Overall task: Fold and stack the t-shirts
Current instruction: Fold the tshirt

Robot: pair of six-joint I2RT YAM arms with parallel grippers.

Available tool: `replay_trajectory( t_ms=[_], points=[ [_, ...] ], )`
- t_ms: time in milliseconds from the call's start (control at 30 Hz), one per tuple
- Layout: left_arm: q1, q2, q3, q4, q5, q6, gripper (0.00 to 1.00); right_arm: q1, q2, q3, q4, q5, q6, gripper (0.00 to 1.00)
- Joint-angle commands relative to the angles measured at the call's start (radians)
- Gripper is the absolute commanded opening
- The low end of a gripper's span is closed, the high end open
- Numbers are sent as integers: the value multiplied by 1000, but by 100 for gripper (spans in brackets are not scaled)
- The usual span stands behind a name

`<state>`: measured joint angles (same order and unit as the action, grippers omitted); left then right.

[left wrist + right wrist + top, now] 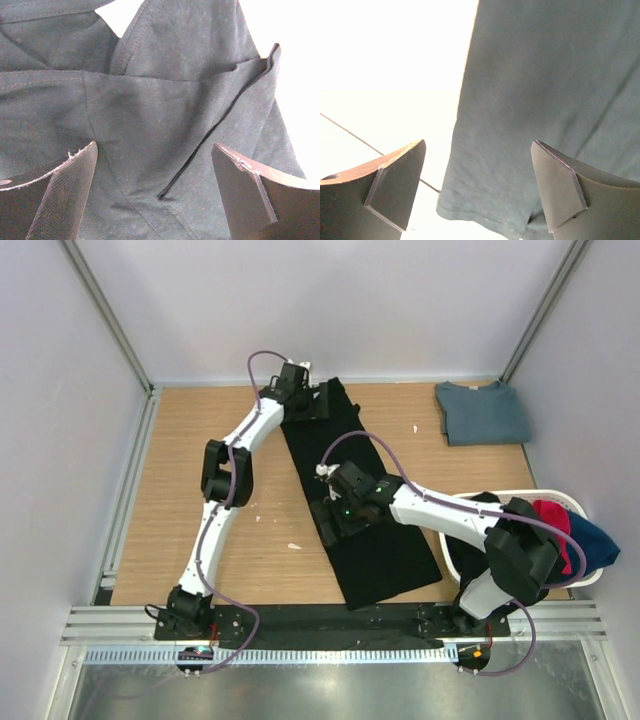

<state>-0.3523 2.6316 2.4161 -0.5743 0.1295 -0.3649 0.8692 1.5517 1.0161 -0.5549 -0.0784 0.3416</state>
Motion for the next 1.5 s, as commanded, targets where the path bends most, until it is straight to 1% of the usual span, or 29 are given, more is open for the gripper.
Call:
replay_trajectory(
  t_ms=[0, 33, 67, 133, 167, 200, 233, 267, 367, 400, 467, 500, 567, 600, 633, 700, 733, 800, 833, 867, 900, 967, 1000, 1067, 1100, 1200, 1267, 1300, 1467],
  points=[
    [-2, 28, 46, 65, 58, -99, 97, 14, 10, 125, -3, -3, -12, 92],
    [-1, 22, 44, 82, 56, -121, 97, 16, 14, 153, -13, 21, -1, 92],
    [1, 15, 58, 100, 49, -141, 97, 13, 15, 185, -22, 125, 22, 93],
    [10, -17, 93, 96, 47, -170, 98, -4, 19, 292, -59, 230, 25, 97],
    [16, -37, 118, 96, 42, -181, 98, -21, 28, 333, -82, 323, 49, 98],
    [36, -60, 123, 97, 44, -195, 98, -48, 40, 411, -132, 344, 56, 98],
    [50, -94, 121, 100, 47, -230, 98, -77, 56, 442, -146, 344, 57, 98],
    [65, -155, 117, 106, 50, -245, 98, -143, 70, 461, -146, 339, 53, 98],
    [121, -275, 26, 106, 65, -285, 99, -238, 102, 470, -42, 302, 10, 98],
    [137, -371, -79, 105, 70, -290, 99, -286, 122, 486, 26, 280, -39, 98],
    [141, -468, -203, 96, 93, -286, 98, -321, 197, 544, 64, 240, -94, 99],
    [138, -558, -367, 94, 104, -284, 97, -335, 299, 650, 56, 235, -123, 99],
    [127, -658, -538, 97, 128, -289, 96, -337, 436, 787, 24, 218, -217, 99],
    [115, -700, -614, 97, 128, -289, 96, -337, 570, 932, -20, 209, -240, 100],
    [105, -787, -762, 97, 118, -293, 95, -338, 628, 1002, -37, 197, -262, 100],
    [81, -866, -883, 102, 117, -321, 94, -343, 718, 1137, -50, 175, -256, 99],
    [69, -933, -1001, 116, 120, -327, 93, -346, 782, 1173, -50, 175, -253, 100],
    [15, -999, -1095, 126, 124, -341, 92, -346, 829, 1225, -25, 146, -263, 100],
    [-6, -1027, -1138, 132, 124, -364, 91, -348, 853, 1228, -8, 134, -271, 100],
    [-29, -1079, -1225, 154, 113, -379, 91, -348, 864, 1228, 4, 111, -282, 100],
    [-74, -1100, -1265, 165, 102, -396, 89, -348, 875, 1233, 13, 98, -288, 100],
    [-112, -1160, -1348, 214, 87, -465, 86, -351, 907, 1233, 18, 92, -294, 100],
    [-140, -1176, -1405, 231, 81, -483, 82, -351, 923, 1228, 21, 92, -300, 99],
    [-154, -1205, -1433, 261, 81, -494, 78, -352, 971, 1228, 23, 91, -306, 100],
    [-165, -1210, -1446, 274, 88, -493, 74, -352, 987, 1234, 24, 109, -299, 100],
    [-209, -1191, -1442, 318, 116, -497, 68, -371, 1059, 1275, -5, 170, -280, 100],
    [-244, -1177, -1418, 329, 116, -497, 67, -390, 1079, 1288, -22, 209, -248, 100],
    [-284, -1156, -1407, 332, 114, -493, 67, -403, 1076, 1271, -23, 216, -237, 99],
    [-391, -1032, -1309, 340, 151, -465, 66, -450, 1025, 1194, 21, 183, -217, 100]
  ],
)
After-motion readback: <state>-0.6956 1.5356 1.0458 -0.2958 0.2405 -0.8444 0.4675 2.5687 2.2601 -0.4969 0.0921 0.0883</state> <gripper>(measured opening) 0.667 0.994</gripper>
